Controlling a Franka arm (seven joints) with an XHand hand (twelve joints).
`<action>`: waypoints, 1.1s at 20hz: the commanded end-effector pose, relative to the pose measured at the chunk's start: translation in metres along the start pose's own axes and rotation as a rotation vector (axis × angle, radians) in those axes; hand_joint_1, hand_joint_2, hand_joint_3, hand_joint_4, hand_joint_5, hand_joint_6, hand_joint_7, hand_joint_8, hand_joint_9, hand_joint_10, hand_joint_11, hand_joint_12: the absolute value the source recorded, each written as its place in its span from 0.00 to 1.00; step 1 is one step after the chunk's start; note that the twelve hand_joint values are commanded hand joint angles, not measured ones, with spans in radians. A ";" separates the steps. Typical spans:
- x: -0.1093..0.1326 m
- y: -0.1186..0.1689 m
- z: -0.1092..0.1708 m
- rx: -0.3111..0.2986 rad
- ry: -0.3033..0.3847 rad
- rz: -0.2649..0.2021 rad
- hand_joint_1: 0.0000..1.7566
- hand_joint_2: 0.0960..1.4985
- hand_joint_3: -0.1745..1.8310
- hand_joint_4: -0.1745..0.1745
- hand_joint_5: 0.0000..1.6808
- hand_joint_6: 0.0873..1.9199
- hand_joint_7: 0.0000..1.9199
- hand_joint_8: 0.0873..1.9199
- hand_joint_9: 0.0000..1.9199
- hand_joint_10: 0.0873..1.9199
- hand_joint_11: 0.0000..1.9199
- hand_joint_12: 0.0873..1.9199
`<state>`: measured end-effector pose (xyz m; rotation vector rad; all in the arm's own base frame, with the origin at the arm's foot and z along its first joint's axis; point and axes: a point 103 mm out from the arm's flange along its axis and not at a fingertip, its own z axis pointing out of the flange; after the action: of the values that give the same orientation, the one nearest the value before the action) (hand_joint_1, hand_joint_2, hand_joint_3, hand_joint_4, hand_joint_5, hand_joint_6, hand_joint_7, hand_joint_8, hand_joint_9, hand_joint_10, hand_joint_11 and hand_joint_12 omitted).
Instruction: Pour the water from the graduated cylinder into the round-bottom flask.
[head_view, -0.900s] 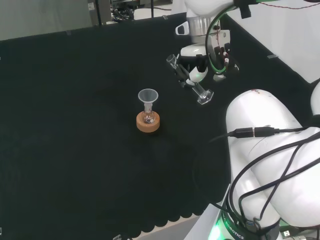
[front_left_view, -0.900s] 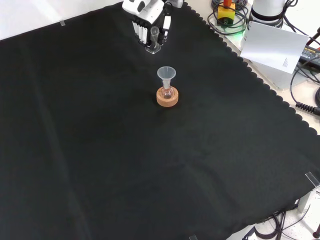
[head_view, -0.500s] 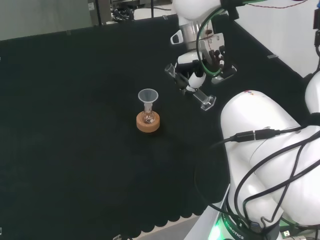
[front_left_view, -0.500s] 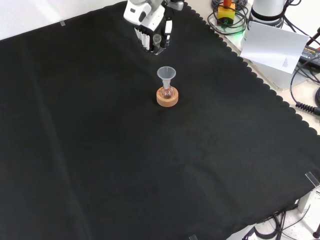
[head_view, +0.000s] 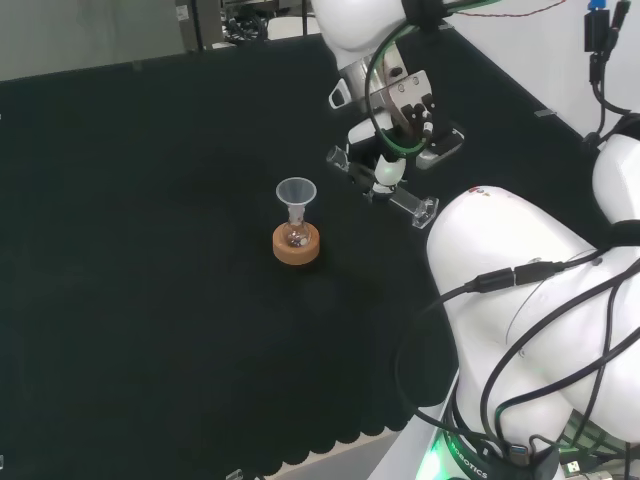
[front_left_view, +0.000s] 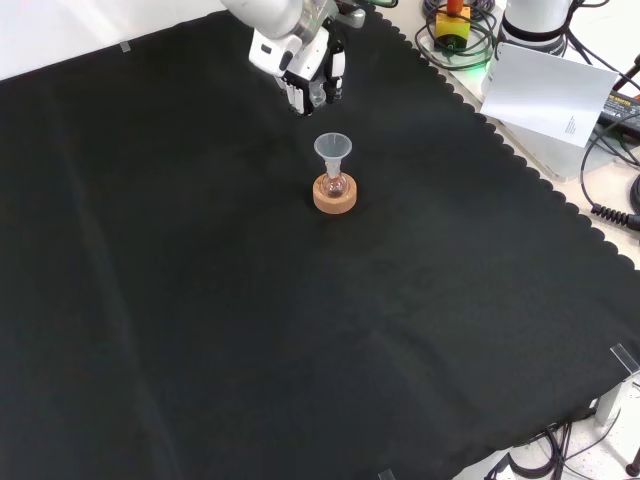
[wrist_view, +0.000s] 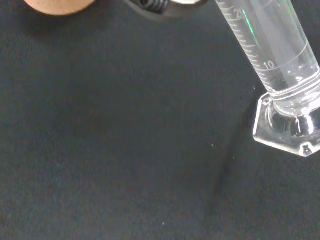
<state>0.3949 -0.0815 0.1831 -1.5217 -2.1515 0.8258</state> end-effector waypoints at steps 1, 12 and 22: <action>-0.003 -0.003 -0.002 0.065 -0.047 0.041 0.70 0.72 0.08 0.62 0.60 0.49 0.53 0.46 0.74 0.00 0.64 0.40; 0.017 0.000 -0.010 0.167 -0.113 0.048 0.70 0.72 0.08 0.62 0.61 0.48 0.54 0.46 0.74 0.00 0.64 0.40; 0.024 0.002 -0.015 0.258 -0.143 0.069 0.70 0.71 0.08 0.59 0.63 0.47 0.54 0.44 0.74 0.00 0.64 0.39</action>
<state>0.3973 -0.0560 0.1898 -1.4521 -2.0487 1.1663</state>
